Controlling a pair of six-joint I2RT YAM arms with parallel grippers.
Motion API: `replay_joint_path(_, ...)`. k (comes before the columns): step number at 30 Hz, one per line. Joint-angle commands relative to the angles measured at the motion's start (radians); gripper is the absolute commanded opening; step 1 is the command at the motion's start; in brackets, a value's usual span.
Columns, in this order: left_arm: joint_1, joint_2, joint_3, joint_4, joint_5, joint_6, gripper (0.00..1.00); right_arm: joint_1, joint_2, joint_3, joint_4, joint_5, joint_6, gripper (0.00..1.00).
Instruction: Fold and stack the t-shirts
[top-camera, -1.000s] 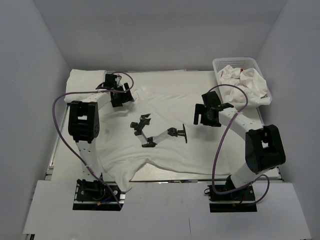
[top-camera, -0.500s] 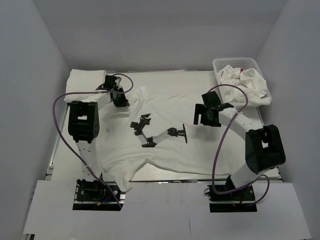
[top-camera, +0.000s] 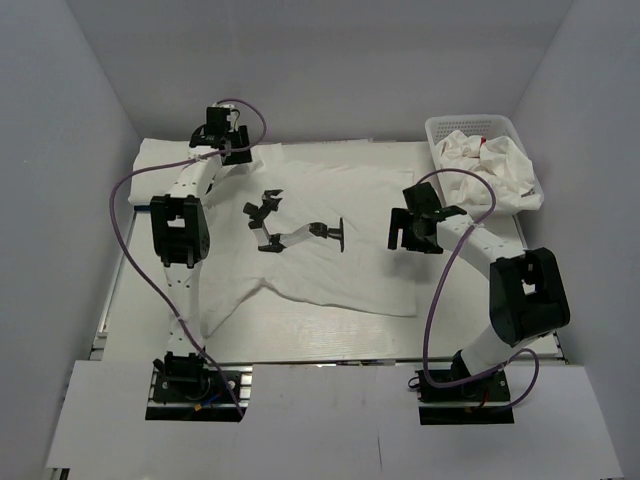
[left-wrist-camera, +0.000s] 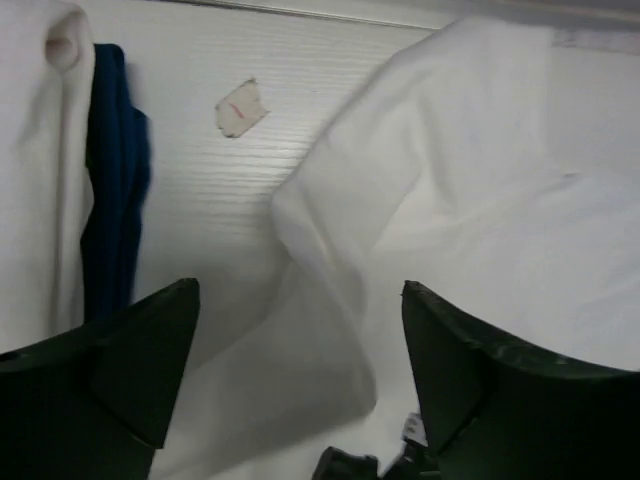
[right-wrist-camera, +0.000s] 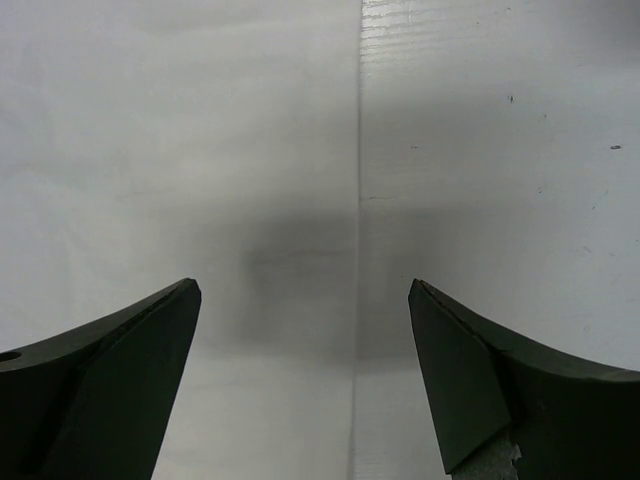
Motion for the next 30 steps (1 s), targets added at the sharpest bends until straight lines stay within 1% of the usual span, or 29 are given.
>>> replay_joint_path(1,0.026,0.047,0.098,-0.092,-0.093,0.05,0.99,0.005,0.017,0.047,-0.012,0.021,-0.007,0.9)
replay_joint_path(3,0.026,0.047,0.098,-0.072,-0.133,0.029,1.0,0.007,0.017,0.05,-0.014,0.027,-0.004,0.9)
replay_joint_path(6,0.035,0.014,0.098,-0.037,-0.084,0.009,1.0,0.022,0.011,0.057,-0.006,0.03,-0.034,0.9)
replay_joint_path(9,0.035,-0.046,0.039,-0.001,-0.041,-0.005,1.0,0.072,-0.001,0.056,0.02,0.032,-0.098,0.9)
replay_joint_path(10,0.035,-0.074,0.023,-0.001,0.002,-0.017,1.0,0.085,-0.004,0.056,0.035,0.014,-0.123,0.9)
replay_joint_path(12,0.035,-0.098,-0.021,-0.001,0.033,-0.027,1.0,0.135,0.005,0.06,0.058,-0.026,-0.145,0.9)
replay_joint_path(14,0.026,-0.129,-0.058,-0.001,0.048,-0.042,1.0,0.175,0.045,0.086,0.061,-0.046,-0.162,0.9)
replay_joint_path(15,0.026,-0.14,-0.07,-0.027,0.048,-0.054,1.0,0.2,0.072,0.096,0.058,-0.072,-0.168,0.9)
replay_joint_path(18,0.014,-0.199,-0.151,-0.043,0.061,-0.096,1.0,0.232,0.119,0.108,0.075,-0.095,-0.168,0.9)
replay_joint_path(19,0.004,-0.219,-0.234,-0.043,0.126,-0.096,1.0,0.24,0.125,0.107,0.08,-0.099,-0.16,0.9)
replay_joint_path(21,0.004,-0.273,-0.34,-0.012,0.18,-0.146,1.0,0.243,0.134,0.088,0.089,-0.106,-0.151,0.9)
replay_joint_path(22,0.004,-0.337,-0.46,0.029,0.194,-0.162,1.0,0.246,0.134,0.085,0.089,-0.108,-0.143,0.9)
replay_joint_path(24,0.004,-0.406,-0.593,0.083,0.218,-0.214,1.0,0.249,0.14,0.058,0.094,-0.117,-0.136,0.9)
replay_joint_path(25,0.004,-0.439,-0.715,0.136,0.235,-0.214,1.0,0.251,0.142,0.051,0.088,-0.116,-0.128,0.9)
replay_joint_path(26,0.004,-0.492,-0.765,0.15,0.235,-0.228,1.0,0.251,0.143,0.045,0.08,-0.116,-0.119,0.9)
replay_joint_path(27,-0.005,-0.512,-0.84,0.151,0.251,-0.237,1.0,0.249,0.142,0.021,0.077,-0.117,-0.116,0.9)
replay_joint_path(29,-0.005,-0.537,-0.899,0.161,0.265,-0.249,1.0,0.246,0.129,-0.016,0.077,-0.119,-0.102,0.9)
replay_joint_path(30,-0.017,-0.551,-0.949,0.161,0.287,-0.26,1.0,0.243,0.099,-0.042,0.078,-0.119,-0.093,0.9)
